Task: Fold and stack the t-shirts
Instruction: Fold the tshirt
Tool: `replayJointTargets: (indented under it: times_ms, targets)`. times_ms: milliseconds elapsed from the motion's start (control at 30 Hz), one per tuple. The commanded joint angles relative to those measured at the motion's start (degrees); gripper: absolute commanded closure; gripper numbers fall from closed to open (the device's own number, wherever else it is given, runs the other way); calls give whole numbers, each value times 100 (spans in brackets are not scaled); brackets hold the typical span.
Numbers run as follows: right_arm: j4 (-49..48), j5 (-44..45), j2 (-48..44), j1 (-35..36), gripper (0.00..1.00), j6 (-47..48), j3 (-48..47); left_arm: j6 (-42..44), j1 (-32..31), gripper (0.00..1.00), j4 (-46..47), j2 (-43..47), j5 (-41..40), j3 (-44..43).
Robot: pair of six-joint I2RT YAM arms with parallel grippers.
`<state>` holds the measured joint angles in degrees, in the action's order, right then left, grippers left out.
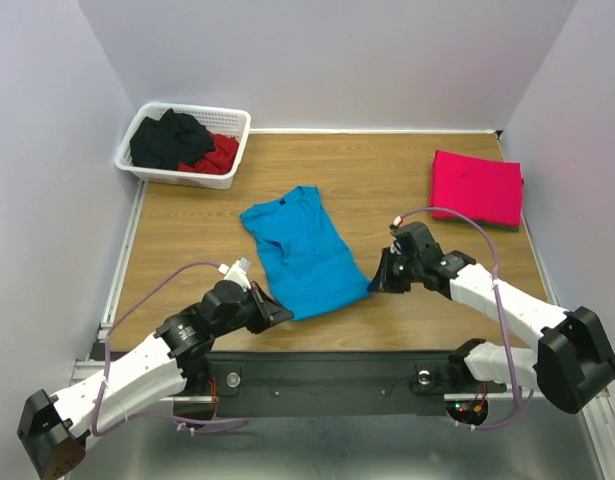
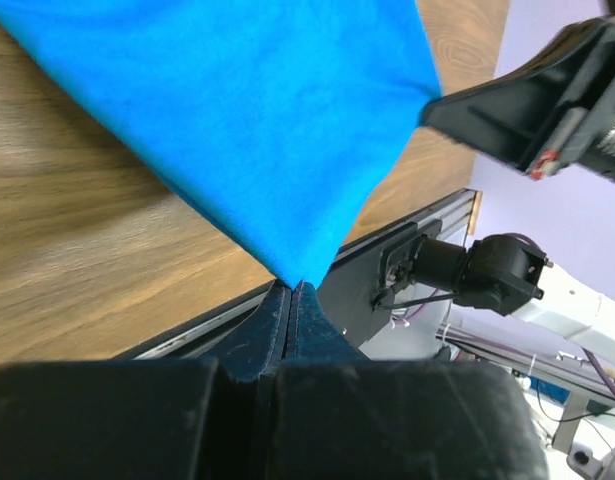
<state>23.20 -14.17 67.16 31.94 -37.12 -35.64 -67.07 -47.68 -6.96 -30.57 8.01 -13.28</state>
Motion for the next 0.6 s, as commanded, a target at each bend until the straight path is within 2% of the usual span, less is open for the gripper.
replayJointTargets:
  times_ms: [0, 200, 333, 433, 567]
  targets:
    - [308, 354, 8, 31, 100, 100, -777, 194, -39, 100, -261, -28, -194, -710]
    - [352, 661, 763, 22, 100, 319, -2191, 484, -31, 100, -903, -722, -1213, -1624]
    - [361, 732, 1317, 22, 100, 443, -3114, 782, 135, 100, -868, -1231, -1644, -2073]
    - [369, 837, 1695, 22, 99, 504, -3738, 1142, 434, 100, -851, -1608, -1593, -2415]
    - [369, 802, 2117, -30, 100, 566, -4354, 1538, 1153, 100, -798, -1874, -1233, -2732]
